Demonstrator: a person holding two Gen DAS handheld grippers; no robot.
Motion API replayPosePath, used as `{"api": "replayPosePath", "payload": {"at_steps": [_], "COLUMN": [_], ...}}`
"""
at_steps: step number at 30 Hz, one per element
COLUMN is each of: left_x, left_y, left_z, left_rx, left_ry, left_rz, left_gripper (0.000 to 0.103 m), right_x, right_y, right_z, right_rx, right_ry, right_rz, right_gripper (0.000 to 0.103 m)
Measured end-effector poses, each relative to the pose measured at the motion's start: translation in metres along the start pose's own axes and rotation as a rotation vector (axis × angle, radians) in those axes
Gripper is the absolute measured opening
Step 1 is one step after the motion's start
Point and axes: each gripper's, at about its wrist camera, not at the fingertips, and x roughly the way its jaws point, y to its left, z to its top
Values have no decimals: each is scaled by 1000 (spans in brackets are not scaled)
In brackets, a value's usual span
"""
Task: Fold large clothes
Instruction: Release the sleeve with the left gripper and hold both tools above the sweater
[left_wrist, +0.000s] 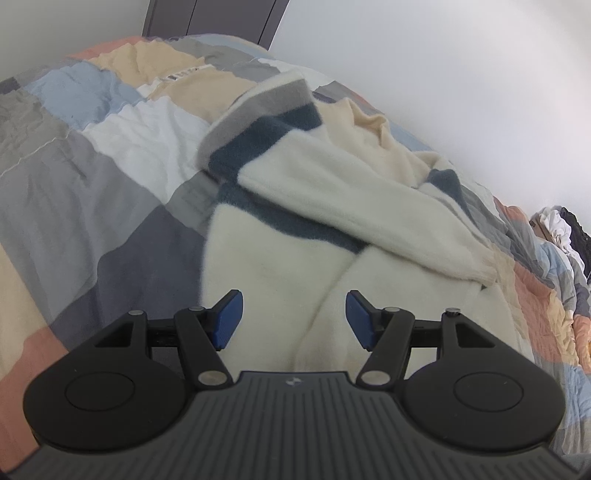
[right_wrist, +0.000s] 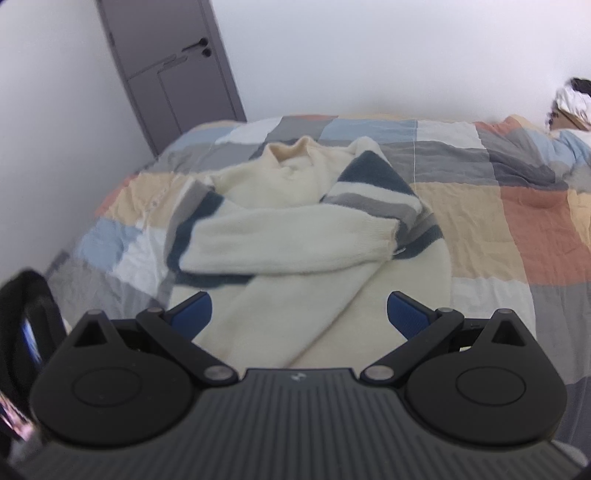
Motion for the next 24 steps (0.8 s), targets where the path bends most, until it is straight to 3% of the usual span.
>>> {"api": "replayPosePath", "payload": {"at_steps": [4, 10, 12, 16, 21, 24], "left_x": [-6, -20, -25, -28, -22, -16], "left_y": [4, 13, 12, 13, 22, 26], "left_z": [-10, -25, -27, -35, -39, -39], "left_rx": [-49, -145, -162, -170, -227, -246], "left_ry": [24, 70, 76, 85, 99, 112], "left_rz": [-2, -36, -58, -35, -29, -28], "left_gripper": [67, 67, 67, 67, 67, 67], "right_x": [13, 47, 65, 88, 110, 117], "right_y": [-25, -73, -92, -122, -149, -151], "right_z": [-14, -29, -33, -45, -59, -63], "right_rx": [15, 86, 153, 271, 459, 503], "right_ry": [62, 120, 169, 216, 280, 302], "right_rz": [9, -70, -104, -132, -52, -23], "right_gripper": [103, 103, 103, 103, 102, 100]}}
